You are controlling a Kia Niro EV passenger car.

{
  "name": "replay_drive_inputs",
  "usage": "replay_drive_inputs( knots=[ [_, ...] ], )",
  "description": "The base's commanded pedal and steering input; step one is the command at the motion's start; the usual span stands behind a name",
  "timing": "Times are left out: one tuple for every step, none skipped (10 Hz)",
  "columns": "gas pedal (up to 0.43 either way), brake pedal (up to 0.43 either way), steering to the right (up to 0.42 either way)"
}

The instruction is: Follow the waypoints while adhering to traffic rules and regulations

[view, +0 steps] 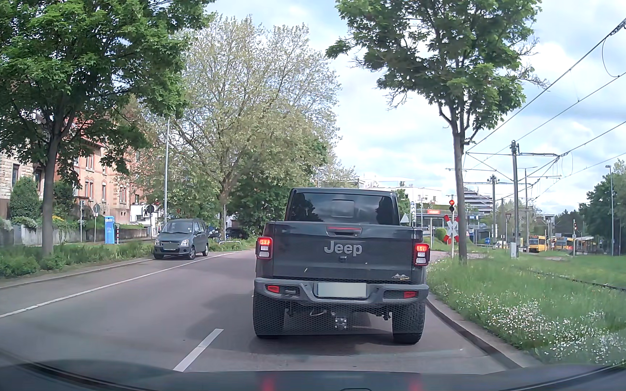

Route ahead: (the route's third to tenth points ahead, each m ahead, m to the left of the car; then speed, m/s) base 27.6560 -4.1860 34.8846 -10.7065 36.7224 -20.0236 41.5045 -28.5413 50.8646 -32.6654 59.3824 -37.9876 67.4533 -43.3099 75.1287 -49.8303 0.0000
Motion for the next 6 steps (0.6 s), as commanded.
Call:
replay_drive_inputs(
  knots=[
    [0.0,0.287,-0.016],
    [0.0,0.287,-0.016],
    [0.0,0.287,-0.015],
    [0.0,0.287,-0.016],
    [0.0,0.287,-0.015],
    [0.0,0.287,-0.015]
  ],
)
